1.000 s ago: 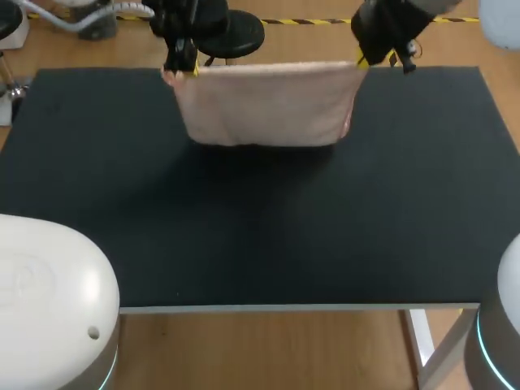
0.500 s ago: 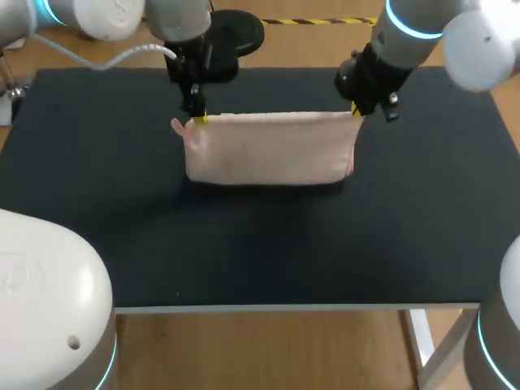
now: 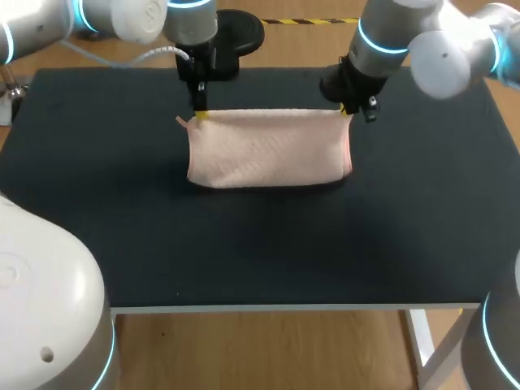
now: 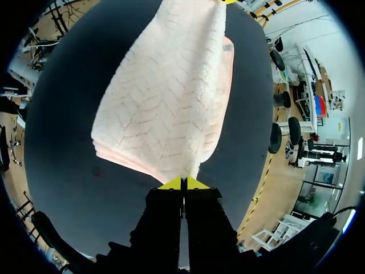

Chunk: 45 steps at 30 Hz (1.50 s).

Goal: Fold the towel

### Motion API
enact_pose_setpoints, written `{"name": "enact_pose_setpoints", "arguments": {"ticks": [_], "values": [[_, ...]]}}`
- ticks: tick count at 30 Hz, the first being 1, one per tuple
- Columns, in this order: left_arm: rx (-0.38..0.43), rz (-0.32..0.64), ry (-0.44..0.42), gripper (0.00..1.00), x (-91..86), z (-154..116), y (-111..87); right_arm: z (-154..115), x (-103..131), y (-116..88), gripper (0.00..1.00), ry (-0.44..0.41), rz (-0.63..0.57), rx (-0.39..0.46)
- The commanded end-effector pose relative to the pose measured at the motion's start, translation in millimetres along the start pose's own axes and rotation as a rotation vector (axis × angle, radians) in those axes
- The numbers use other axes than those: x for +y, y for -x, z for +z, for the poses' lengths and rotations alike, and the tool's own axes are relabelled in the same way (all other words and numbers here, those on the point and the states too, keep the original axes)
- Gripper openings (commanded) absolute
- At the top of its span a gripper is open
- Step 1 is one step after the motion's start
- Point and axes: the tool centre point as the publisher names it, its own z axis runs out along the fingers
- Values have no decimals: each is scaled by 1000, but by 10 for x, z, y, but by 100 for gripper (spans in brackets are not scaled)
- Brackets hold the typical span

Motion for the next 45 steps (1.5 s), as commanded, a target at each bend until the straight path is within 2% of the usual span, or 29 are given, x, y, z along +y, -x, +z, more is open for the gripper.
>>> {"name": "enact_pose_setpoints", "arguments": {"ticks": [1, 2, 3, 4, 5, 6, 7, 10, 12, 16, 20, 24, 26, 29, 32, 38, 40, 42, 45], "values": [[71, 3, 6, 0, 8, 34, 176, 209, -10, 158, 0, -4, 3, 5], [70, 2, 5, 0, 11, 46, 196, 222, -15, 170, 7, -5, 4, 2], [72, 6, 9, 0, 11, 57, 215, 224, -14, 178, 9, -4, 9, -5], [72, 7, 11, 0, 12, 63, 232, 223, -14, 184, 25, -3, 9, -7], [66, 13, -7, 9, 16, 63, 247, 226, -12, 191, 47, -3, 9, -7], [66, 28, -2, 42, 21, 58, 254, 232, -10, 193, 100, -15, 17, -20], [78, 43, 11, 100, 19, 54, 264, 230, -11, 196, 100, -7, 13, -18], [61, 64, -19, 100, 22, 17, 262, 149, -27, 233, 100, -12, 34, -62], [74, 66, -69, 100, 48, -30, 228, 45, -47, 262, 100, -1, 40, -90], [73, 118, -154, 100, 79, -183, 68, -205, -82, 291, 100, 13, 38, -132], [84, 165, -361, 100, 154, -352, -163, -398, -106, 267, 100, 29, 14, -156], [148, 146, -564, 100, 237, -410, -376, -502, -112, 215, 100, 29, 1, -156], [175, 140, -586, 100, 267, -412, -470, -548, -101, 183, 100, 22, -9, -152], [213, 62, -649, 100, 338, -370, -549, -599, -79, 135, 100, 17, -14, -150], [175, 6, -713, 100, 405, -397, -571, -665, -63, 80, 100, 15, -16, -145], [-61, -77, -770, 100, 464, -513, -552, -804, -57, -77, 100, 14, -50, -119], [-86, -73, -781, 100, 444, -530, -509, -852, -61, -125, 100, 14, -59, -114], [-117, -45, -757, 100, 416, -564, -463, -917, -85, -164, 100, 9, -67, -106], [-117, -45, -757, 100, 416, -564, -463, -943, -109, -181, 100, 29, -73, -104]]}}
